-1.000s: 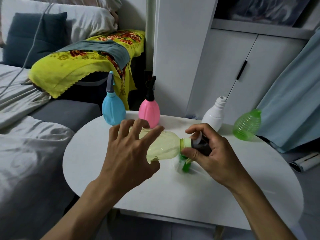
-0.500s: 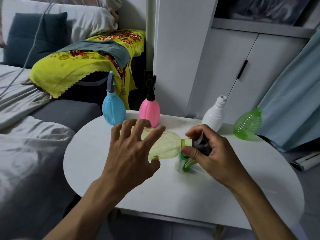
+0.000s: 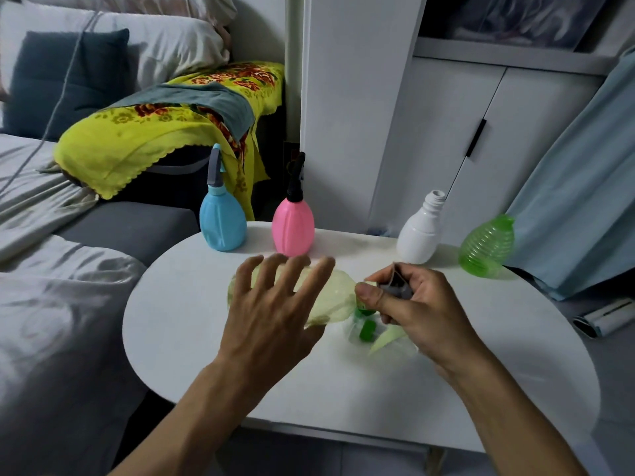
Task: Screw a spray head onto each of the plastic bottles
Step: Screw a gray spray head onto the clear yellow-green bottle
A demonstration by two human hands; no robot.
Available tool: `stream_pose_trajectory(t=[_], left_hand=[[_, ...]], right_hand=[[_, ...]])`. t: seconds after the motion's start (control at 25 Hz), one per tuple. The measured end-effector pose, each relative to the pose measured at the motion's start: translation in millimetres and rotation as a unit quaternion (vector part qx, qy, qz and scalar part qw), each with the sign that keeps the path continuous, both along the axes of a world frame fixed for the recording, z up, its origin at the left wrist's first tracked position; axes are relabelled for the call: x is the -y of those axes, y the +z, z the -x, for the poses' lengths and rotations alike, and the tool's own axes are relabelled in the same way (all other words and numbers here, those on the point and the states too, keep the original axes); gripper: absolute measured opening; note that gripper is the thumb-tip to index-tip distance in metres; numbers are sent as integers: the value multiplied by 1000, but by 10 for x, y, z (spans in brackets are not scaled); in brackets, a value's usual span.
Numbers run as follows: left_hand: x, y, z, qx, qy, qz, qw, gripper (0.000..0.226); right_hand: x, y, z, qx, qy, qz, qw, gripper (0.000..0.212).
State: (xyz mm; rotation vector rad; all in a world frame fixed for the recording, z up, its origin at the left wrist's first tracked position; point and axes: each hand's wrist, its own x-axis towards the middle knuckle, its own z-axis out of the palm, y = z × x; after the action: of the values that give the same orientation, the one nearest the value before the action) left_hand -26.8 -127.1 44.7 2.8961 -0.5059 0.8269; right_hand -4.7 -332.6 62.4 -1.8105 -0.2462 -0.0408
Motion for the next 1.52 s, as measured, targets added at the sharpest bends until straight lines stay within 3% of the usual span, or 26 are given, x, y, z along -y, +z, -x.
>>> stream_pose_trajectory(t=[0.08,0.16,0.2,0.28,0.36,0.44,0.52,0.56,0.64,0.88,0.96,1.04,1.12,1.2,1.28,1.32,1.44,1.52], left_hand=[[-27,46,-15,-36,-38,37,998,69],[-97,141,-7,-117,-80,179,974,66],[-113,191,1,-188,-103,280,936,60],[-63,259,15,-352,-184,425,814,45],[31,256,28,-482,-247,487,685,38],[68,236,53,-557,-275,533,574,45],[52,227,65,-593,-285,560,503,47],[44,225,65,-600,-288,568,485,48],[50,205,53,-586,-282,573,499,46],[60,220,19,-491,-234,522,658,44],[31,254,-14,-447,-215,464,734,54],[53,245,-5,-412,-179,391,803,67],[116,208,19,-439,-200,336,809,62],[150,218,48,-520,-243,322,753,55],[153,241,66,-566,-248,349,704,53],[170,235,75,-553,-238,360,712,50],[291,192,138,-458,-190,358,791,45],[368,147,203,-399,-168,366,824,46]], right_hand=[[55,38,-13,-102,21,-53,993,42],[128,119,-30,-201,86,-244,945,48],[132,165,-24,-218,129,-337,907,45],[75,158,8,-185,220,-412,865,46],[-43,69,36,-144,255,-414,862,50],[-118,42,62,-139,254,-422,859,45],[-142,73,73,-143,238,-424,862,41],[-138,80,67,-141,219,-413,873,41],[-143,96,62,-132,174,-384,897,39],[-228,131,115,-105,66,-343,931,33],[-215,108,93,-75,-15,-338,938,29],[-174,99,49,-88,-33,-346,934,20],[-121,107,40,-159,38,-345,924,22],[-70,104,55,-218,120,-342,906,33],[-71,109,90,-217,153,-337,903,37],[-98,123,99,-211,138,-337,907,39],[-179,148,91,-188,30,-331,924,40],[-202,154,88,-150,-8,-308,939,38]])
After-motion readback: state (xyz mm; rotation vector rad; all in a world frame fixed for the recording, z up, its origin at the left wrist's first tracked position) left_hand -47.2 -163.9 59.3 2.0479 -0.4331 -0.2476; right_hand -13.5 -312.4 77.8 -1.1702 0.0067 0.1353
